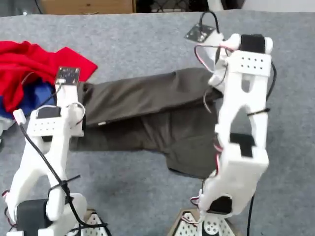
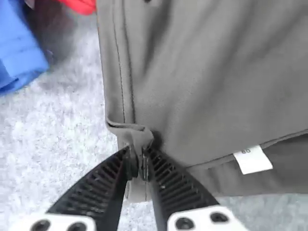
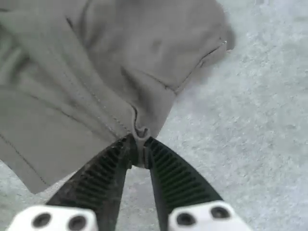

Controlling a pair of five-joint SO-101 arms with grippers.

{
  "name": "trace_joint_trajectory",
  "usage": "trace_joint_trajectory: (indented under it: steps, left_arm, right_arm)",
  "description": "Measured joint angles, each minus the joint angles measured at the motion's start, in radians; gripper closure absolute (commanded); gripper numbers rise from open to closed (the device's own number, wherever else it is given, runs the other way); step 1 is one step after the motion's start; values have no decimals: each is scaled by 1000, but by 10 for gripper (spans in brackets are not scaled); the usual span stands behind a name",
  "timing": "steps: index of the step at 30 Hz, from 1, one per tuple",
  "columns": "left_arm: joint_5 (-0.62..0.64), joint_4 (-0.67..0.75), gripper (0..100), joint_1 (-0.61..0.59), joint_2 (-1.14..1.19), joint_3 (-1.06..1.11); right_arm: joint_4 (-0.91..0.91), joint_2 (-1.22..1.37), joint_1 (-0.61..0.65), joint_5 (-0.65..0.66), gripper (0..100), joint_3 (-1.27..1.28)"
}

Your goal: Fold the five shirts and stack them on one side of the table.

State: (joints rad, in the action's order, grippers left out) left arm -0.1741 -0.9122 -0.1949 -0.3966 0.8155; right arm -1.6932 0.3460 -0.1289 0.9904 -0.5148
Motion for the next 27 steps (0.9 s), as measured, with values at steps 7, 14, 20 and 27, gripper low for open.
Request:
trace_joint_trajectory:
  steps: [7, 14, 20, 27]
  left_arm:
    - [-8, 66, 971, -3, -5, 97]
    - [-84, 64, 971, -29, -14, 103]
    - [-173, 8, 971, -29, -14, 103]
    - [-253, 3, 971, -29, -17, 147]
  right_arm:
    - [207, -331, -32, 44, 985, 535]
    - [422, -727, -124, 95, 985, 1054]
    - [503, -919, -221, 149, 985, 1341]
    - [517, -1071, -267, 198, 985, 1544]
